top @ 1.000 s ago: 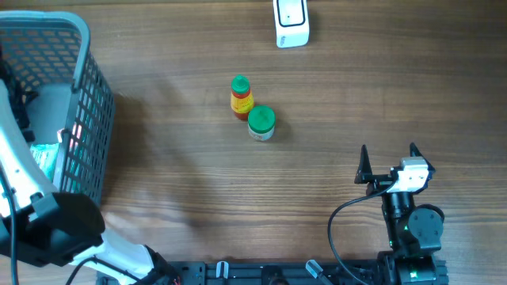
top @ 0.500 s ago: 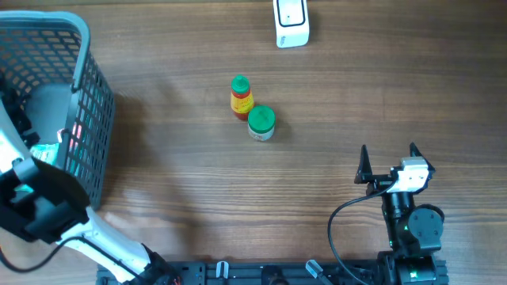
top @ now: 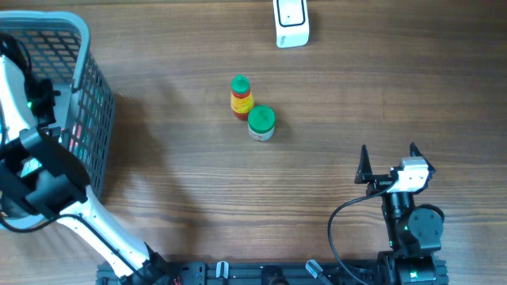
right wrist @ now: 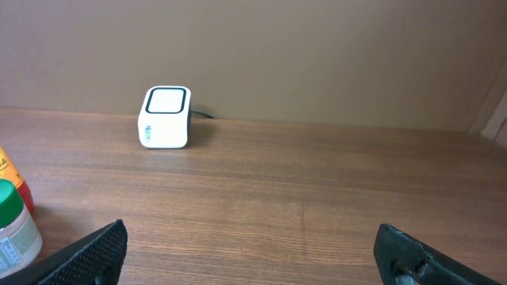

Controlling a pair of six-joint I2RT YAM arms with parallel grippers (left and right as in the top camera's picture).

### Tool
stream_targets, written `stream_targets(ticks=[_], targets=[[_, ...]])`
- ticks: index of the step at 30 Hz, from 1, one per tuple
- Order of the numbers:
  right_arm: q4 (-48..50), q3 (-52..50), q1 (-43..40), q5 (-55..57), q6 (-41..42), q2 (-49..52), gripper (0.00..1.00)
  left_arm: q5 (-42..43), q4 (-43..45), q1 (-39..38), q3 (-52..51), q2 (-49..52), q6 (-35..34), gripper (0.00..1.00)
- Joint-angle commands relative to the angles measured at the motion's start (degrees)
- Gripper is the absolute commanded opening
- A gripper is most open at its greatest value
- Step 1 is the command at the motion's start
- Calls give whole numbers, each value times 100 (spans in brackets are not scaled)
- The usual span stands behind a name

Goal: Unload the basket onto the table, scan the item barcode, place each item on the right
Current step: 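Reach into the basket and grasp the Kleenex tissue pack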

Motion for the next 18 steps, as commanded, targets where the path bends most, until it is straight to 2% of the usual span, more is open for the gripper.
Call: stream_targets(ticks=[1,10,18], targets=[[24,0,-24,-92,-28,11,100,240,-4,-114,11,323,109,100],[24,0,-24,-92,-26,11,100,321,190,-162,-354,459,109,100],[24,0,-24,-92,-26,11,100,323,1172,-162,-1392,459,109,100]])
